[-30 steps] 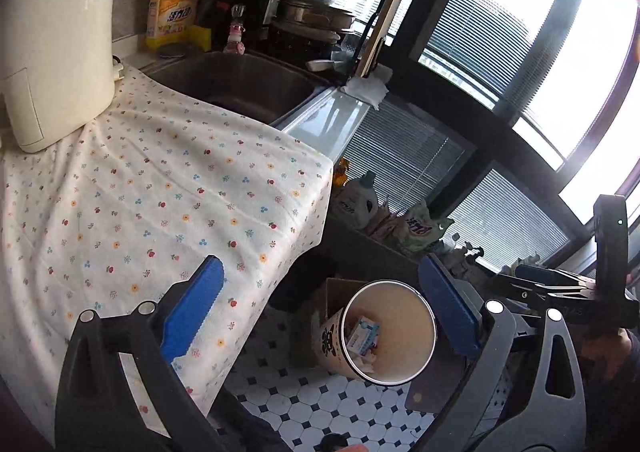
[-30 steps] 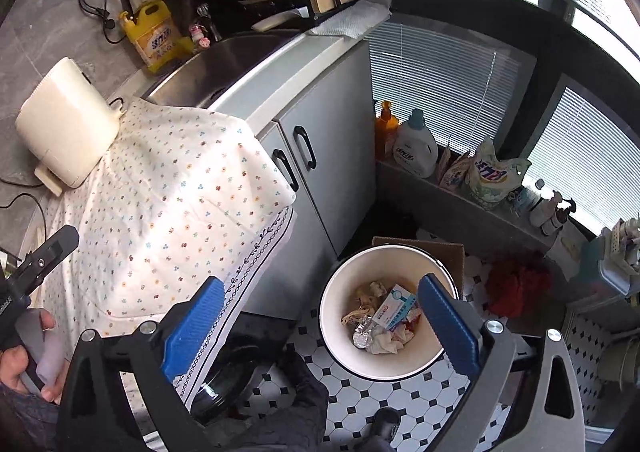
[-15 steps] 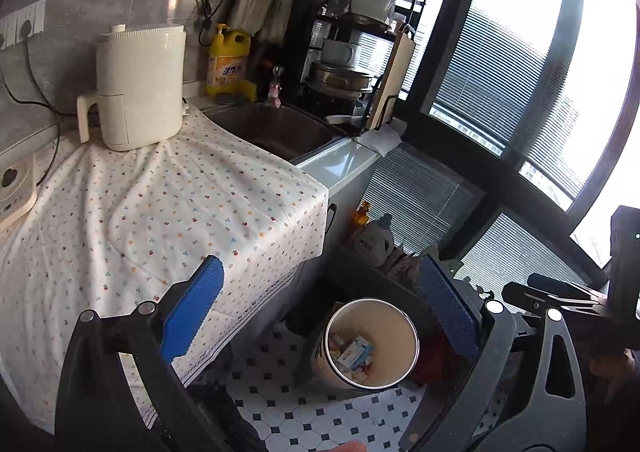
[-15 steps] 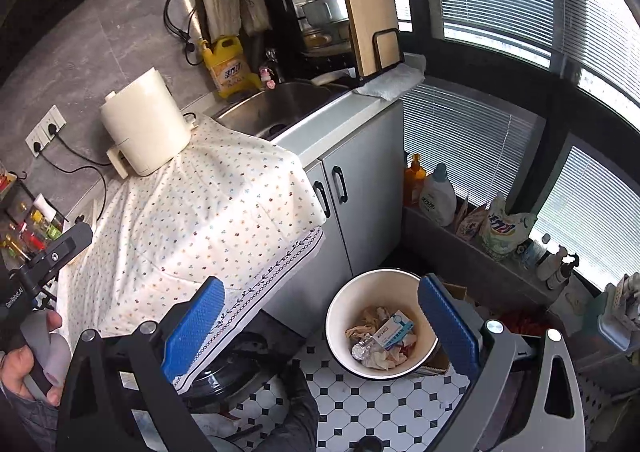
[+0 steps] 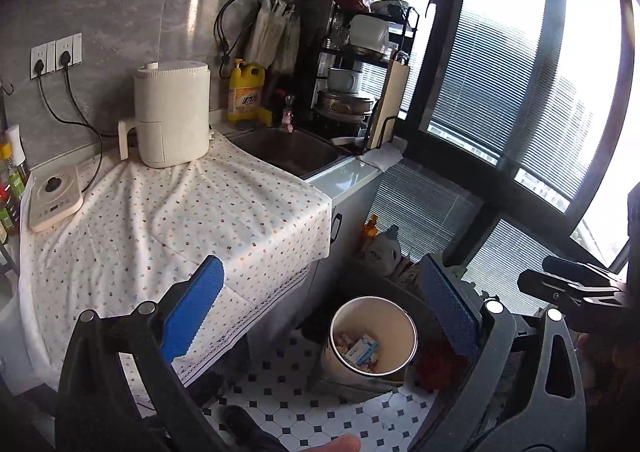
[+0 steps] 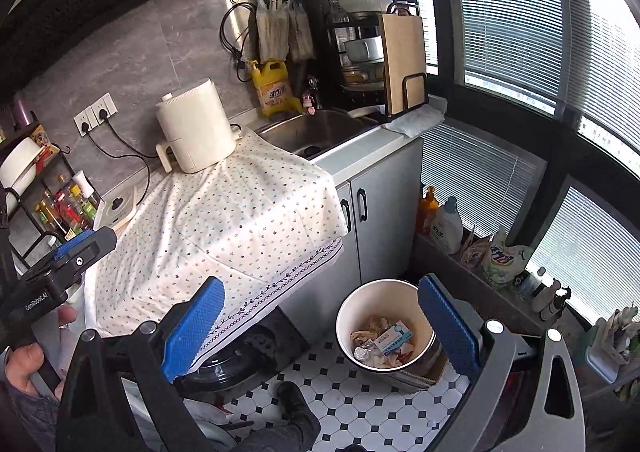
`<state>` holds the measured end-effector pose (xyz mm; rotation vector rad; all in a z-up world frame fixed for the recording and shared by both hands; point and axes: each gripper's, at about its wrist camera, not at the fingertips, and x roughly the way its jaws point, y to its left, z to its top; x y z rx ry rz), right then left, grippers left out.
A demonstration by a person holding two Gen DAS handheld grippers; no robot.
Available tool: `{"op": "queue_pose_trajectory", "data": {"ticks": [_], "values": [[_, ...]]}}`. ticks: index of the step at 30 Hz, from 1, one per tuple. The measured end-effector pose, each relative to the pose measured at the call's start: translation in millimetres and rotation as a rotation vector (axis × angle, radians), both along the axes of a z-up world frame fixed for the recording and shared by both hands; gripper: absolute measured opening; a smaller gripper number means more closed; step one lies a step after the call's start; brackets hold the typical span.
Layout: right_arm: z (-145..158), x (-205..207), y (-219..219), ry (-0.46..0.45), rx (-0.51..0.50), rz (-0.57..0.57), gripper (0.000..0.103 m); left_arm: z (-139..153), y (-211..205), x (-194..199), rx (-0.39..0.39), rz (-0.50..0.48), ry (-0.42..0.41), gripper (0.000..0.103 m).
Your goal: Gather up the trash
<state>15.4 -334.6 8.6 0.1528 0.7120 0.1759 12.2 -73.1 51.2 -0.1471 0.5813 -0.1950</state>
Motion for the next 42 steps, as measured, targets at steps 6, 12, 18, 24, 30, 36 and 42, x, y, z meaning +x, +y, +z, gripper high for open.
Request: {"op": "queue_pose_trajectory", "data": {"ticks": [6, 12, 18, 24, 30, 36, 42], "values": [[8, -21, 4, -0.022, 0.014, -0.002, 0.095, 9, 5, -20, 0.021, 0.037, -0.006, 0.097], [4, -30, 8, -0.046, 0.027, 0.01, 0.095, 12, 14, -33, 0.029, 0.068, -0.017, 0.097], [3, -29, 12, -0.049, 0.039, 0.017, 0.095, 14, 21, -42, 0.028, 0.098, -0.021, 0.097], [2, -27, 21, -0.046, 0.041, 0.035, 0.095, 15, 25, -50, 0.037, 0.115, -0.024, 0.097], [-3, -29, 31, -0.052, 0.041, 0.067, 0.095, 15, 28, -55, 0.04, 0.121, -0.031, 0.097], [-9, -27, 35, -0.037, 0.042, 0.07, 0.095, 14, 29, -60, 0.032, 0.14, -0.03, 0.097], [-11, -29, 33, -0.041, 0.047, 0.063, 0.095, 12, 28, -62, 0.03, 0.136, -0.03, 0.097]]}}
